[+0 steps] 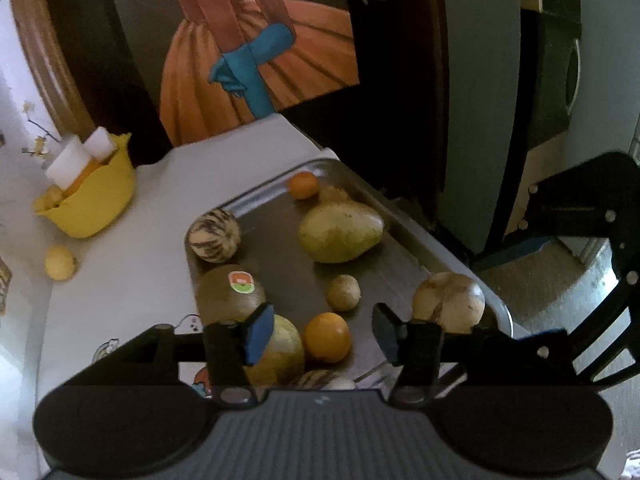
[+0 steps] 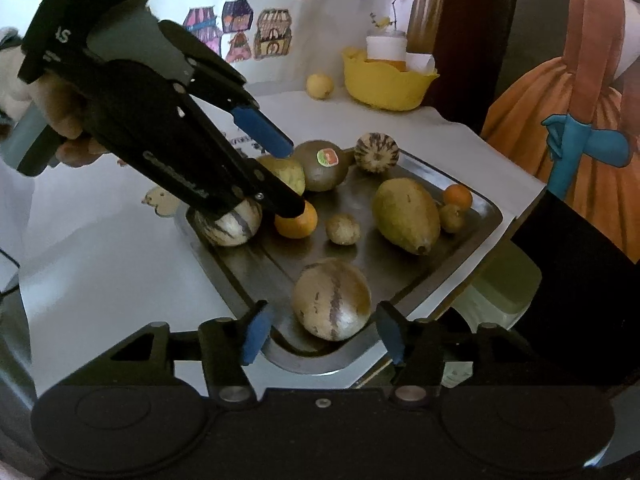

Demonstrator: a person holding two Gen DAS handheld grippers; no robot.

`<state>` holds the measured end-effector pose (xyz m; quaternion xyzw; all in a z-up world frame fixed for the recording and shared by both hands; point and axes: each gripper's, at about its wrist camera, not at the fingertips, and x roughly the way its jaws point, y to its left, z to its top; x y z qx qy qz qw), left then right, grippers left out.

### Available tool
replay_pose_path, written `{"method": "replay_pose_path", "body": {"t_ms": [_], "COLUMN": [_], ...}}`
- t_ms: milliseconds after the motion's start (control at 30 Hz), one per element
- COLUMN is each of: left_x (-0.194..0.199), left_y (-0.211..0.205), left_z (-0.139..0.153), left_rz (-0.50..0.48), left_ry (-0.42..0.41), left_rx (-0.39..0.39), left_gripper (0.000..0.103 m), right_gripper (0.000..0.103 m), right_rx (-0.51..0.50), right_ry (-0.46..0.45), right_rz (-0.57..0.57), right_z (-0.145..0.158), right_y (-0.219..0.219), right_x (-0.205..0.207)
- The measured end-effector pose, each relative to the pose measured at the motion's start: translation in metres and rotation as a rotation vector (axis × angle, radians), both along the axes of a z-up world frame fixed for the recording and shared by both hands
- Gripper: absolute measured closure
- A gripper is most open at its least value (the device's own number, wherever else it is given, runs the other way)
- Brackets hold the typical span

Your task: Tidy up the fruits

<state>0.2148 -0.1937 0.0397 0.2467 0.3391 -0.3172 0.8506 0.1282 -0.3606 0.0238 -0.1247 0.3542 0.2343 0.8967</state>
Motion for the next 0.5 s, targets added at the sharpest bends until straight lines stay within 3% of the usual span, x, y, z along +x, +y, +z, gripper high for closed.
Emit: {"method": "replay_pose_path", "body": {"t_ms": [200,500], "left_x": [-0.013,-0.031], "left_y": [0.019,0.056], "left_z": [0.014,0.026], "left_rz": [0.068,0.150], "left_ry": [-0.046,-0.064], "left_rx": [-0.073,-0.211], "left_gripper": [0.024,0.010], "right_gripper": [0.032,0.017], "right_rx": [0.048,0.115], "right_ry": [-0.026,-0.087], "right_rz": [-0.033,-0.099], "right_z": [0.008,0.022], "right_y": [0.002,0.004], "right_x": [-0.004,-0.013]}}
